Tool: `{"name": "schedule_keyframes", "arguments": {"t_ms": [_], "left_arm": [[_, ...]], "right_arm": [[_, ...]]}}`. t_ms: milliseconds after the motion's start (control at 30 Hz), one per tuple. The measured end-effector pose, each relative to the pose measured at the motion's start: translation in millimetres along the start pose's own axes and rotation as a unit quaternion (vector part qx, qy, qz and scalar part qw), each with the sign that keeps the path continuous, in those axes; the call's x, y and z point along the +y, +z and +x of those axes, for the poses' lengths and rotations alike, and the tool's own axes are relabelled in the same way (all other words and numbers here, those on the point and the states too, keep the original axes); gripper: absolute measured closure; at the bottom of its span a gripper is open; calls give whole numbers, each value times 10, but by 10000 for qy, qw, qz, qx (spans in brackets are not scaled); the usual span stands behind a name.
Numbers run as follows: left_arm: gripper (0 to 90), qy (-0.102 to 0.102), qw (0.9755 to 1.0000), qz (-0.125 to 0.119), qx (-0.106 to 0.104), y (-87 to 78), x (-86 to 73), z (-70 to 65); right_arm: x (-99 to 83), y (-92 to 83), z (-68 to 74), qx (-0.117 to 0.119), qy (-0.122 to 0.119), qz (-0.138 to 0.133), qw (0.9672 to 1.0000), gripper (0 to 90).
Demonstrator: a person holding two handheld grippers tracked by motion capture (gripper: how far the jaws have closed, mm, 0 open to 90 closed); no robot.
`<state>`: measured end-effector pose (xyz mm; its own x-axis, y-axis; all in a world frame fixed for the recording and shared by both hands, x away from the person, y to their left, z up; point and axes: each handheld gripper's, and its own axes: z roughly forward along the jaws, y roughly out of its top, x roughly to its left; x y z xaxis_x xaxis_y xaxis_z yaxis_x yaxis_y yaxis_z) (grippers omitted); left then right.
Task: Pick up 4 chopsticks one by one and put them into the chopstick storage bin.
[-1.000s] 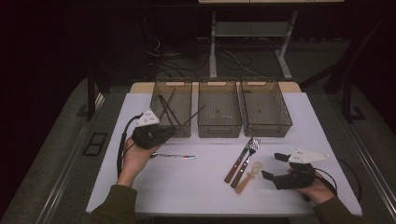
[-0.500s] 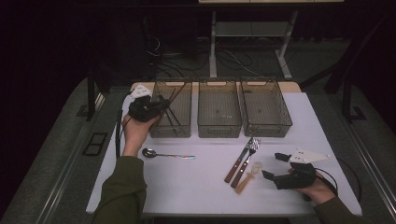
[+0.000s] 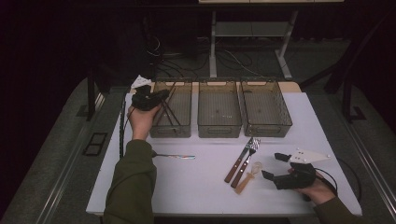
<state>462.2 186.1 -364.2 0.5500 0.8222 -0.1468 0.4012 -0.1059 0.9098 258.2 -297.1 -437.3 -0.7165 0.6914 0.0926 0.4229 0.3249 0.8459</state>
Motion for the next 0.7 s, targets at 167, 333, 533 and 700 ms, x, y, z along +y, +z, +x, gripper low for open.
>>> {"name": "schedule_keyframes", "arguments": {"t_ms": [167, 333, 533, 700], "left_arm": [[850, 75, 9993, 275, 240, 97, -66, 29], [849, 108, 9981, 480, 381, 151, -118, 31], [847, 177, 9963, 647, 530, 178, -129, 10], [730, 166, 9957, 675, 605, 185, -129, 3]], "right_arm": [[2, 1, 5, 25, -17, -1, 10000, 135], [1, -4, 6, 19, -1, 4, 10000, 135], [2, 0, 10, 21, -46, -2, 10000, 135], [2, 0, 13, 16, -45, -1, 10000, 135]]}}
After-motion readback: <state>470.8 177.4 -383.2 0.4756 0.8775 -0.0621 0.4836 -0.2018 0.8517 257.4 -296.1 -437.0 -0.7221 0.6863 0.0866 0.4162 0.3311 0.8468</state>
